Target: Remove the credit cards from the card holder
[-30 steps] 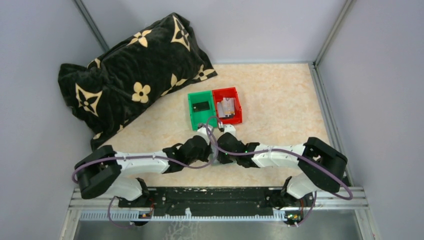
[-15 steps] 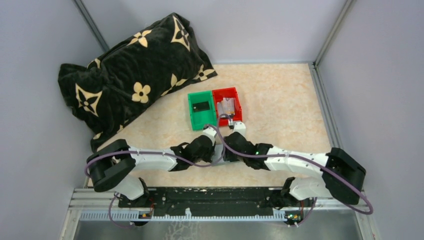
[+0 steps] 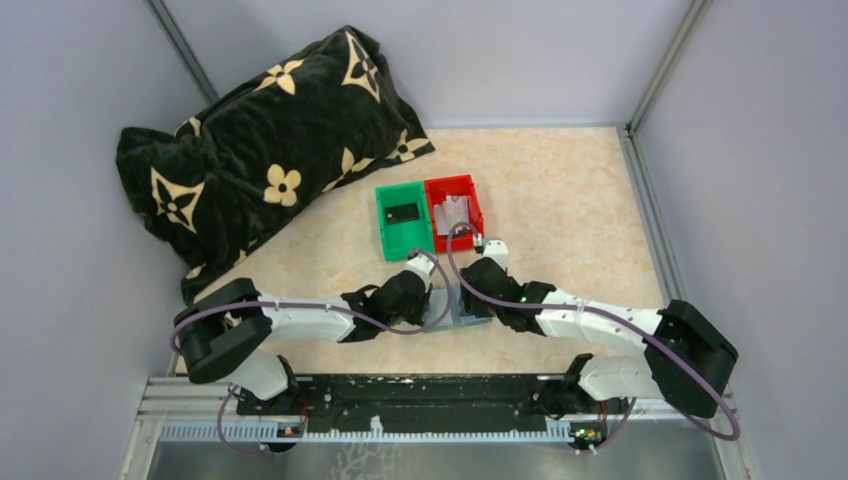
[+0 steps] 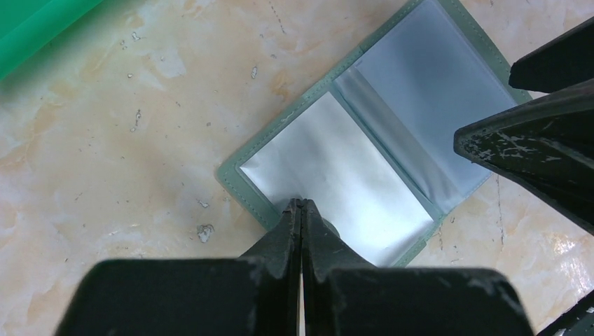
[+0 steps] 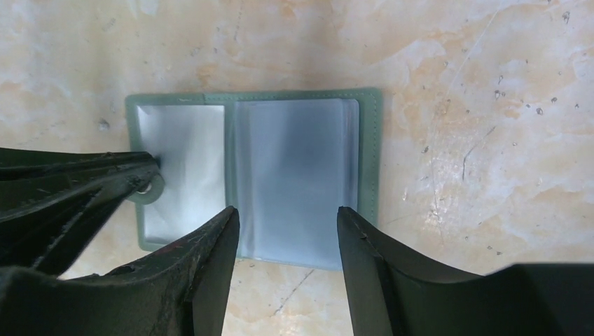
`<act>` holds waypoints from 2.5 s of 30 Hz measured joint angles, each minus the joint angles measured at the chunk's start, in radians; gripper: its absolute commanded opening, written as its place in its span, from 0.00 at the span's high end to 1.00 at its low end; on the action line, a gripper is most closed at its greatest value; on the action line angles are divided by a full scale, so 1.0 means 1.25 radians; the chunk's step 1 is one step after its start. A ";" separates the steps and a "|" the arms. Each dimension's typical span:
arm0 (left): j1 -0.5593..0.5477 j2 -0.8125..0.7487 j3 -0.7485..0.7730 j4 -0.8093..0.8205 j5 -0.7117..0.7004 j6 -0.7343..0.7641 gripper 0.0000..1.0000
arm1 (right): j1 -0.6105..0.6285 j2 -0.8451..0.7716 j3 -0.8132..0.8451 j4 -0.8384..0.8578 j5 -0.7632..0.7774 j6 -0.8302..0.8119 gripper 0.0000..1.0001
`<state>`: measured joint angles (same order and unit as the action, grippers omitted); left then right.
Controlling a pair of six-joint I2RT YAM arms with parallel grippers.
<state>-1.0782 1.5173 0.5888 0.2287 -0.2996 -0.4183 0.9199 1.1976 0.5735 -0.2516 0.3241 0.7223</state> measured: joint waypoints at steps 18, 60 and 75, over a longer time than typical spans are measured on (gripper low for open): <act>0.000 -0.017 0.001 -0.023 0.011 -0.001 1.00 | 0.000 0.037 -0.025 0.069 -0.064 -0.003 0.49; 0.000 -0.029 -0.023 -0.015 0.012 -0.006 1.00 | -0.089 0.024 -0.052 0.094 -0.157 -0.003 0.46; 0.000 -0.028 -0.023 -0.015 0.011 -0.009 1.00 | -0.071 0.010 -0.070 0.137 -0.189 0.006 0.48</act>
<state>-1.0782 1.4826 0.5594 0.2104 -0.2859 -0.4297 0.8314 1.2106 0.4862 -0.0807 0.0883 0.7296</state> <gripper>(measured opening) 0.005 0.531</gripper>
